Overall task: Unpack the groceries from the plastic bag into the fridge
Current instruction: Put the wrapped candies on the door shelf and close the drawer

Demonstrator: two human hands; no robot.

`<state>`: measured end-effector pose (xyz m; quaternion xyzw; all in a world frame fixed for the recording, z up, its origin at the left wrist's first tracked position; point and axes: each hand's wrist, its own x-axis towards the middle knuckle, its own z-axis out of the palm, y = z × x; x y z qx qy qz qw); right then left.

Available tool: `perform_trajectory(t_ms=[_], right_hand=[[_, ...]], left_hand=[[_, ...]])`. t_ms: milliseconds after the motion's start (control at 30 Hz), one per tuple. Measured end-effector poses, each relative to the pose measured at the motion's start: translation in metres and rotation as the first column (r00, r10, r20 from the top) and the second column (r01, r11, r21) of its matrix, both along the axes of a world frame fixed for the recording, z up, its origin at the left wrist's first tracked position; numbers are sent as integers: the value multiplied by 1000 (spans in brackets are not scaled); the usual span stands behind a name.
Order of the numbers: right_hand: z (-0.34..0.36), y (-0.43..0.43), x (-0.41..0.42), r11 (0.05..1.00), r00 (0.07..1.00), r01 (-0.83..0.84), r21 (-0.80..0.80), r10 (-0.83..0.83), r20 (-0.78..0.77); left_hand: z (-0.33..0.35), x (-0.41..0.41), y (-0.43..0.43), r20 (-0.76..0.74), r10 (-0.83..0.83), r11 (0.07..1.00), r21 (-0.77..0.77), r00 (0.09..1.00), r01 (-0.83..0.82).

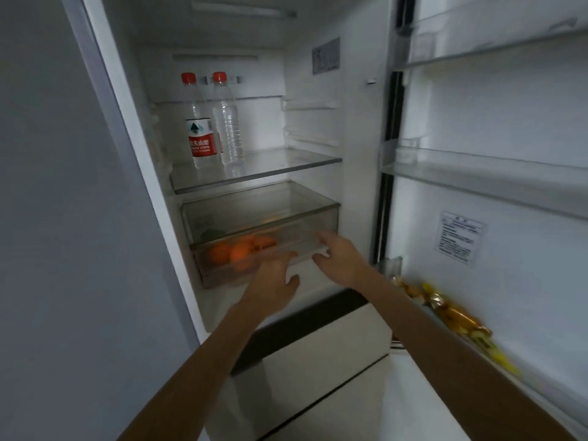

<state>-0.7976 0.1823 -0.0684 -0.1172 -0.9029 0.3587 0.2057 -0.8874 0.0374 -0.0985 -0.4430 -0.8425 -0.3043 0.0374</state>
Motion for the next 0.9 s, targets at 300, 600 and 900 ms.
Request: perform_trajectory(t_ms=[300, 600, 900], right_hand=[[118, -10, 261, 806, 722, 543, 235, -304, -621], [119, 33, 433, 445, 458, 876, 188, -640, -617], [100, 54, 435, 525, 500, 846, 92, -722, -479]], left_hand=[[58, 179, 63, -225, -392, 791, 414, 892, 451], [137, 306, 128, -550, -325, 680, 430, 770, 594], [148, 325, 129, -495, -394, 730, 343, 774, 591]])
